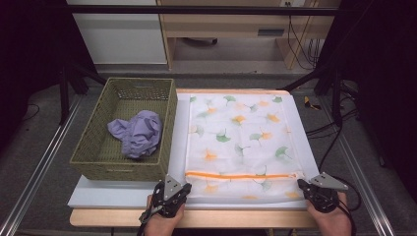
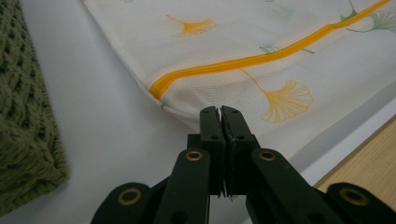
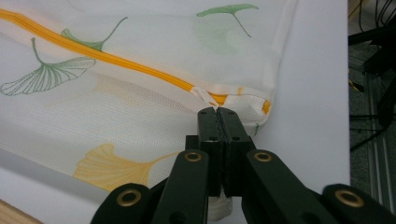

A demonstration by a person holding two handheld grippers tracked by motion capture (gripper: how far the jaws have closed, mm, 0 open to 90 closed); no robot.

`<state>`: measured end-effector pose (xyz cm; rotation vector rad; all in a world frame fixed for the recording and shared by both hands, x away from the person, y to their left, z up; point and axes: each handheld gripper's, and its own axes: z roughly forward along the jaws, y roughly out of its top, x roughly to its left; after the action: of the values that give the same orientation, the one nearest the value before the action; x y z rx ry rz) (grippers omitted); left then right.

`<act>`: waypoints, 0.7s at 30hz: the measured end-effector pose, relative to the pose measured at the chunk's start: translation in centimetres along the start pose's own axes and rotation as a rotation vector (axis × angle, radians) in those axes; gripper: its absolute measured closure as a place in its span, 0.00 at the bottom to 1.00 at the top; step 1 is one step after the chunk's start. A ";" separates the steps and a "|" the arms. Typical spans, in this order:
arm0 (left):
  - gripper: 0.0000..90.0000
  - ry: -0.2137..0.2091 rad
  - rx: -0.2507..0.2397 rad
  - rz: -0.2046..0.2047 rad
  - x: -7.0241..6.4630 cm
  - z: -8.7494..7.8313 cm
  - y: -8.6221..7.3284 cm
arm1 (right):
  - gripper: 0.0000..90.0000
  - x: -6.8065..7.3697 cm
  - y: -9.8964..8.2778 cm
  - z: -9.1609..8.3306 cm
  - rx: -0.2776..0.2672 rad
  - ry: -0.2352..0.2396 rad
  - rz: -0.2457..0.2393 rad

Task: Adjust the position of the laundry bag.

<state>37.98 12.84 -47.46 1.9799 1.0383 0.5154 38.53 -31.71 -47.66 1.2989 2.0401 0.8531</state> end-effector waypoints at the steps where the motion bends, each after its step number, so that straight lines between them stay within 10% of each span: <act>1: 0.97 -0.001 0.002 -0.003 0.2 -0.1 -0.1 | 0.99 0.2 0.1 0.0 0.001 0.005 0.003; 21: 0.97 0.043 0.001 -0.038 1.4 -0.1 -1.3 | 1.00 1.4 1.2 1.0 -0.001 0.032 -0.053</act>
<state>38.15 14.43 -48.49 1.9541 1.1007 0.5395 39.43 -29.81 -47.54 1.2327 2.0891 0.8552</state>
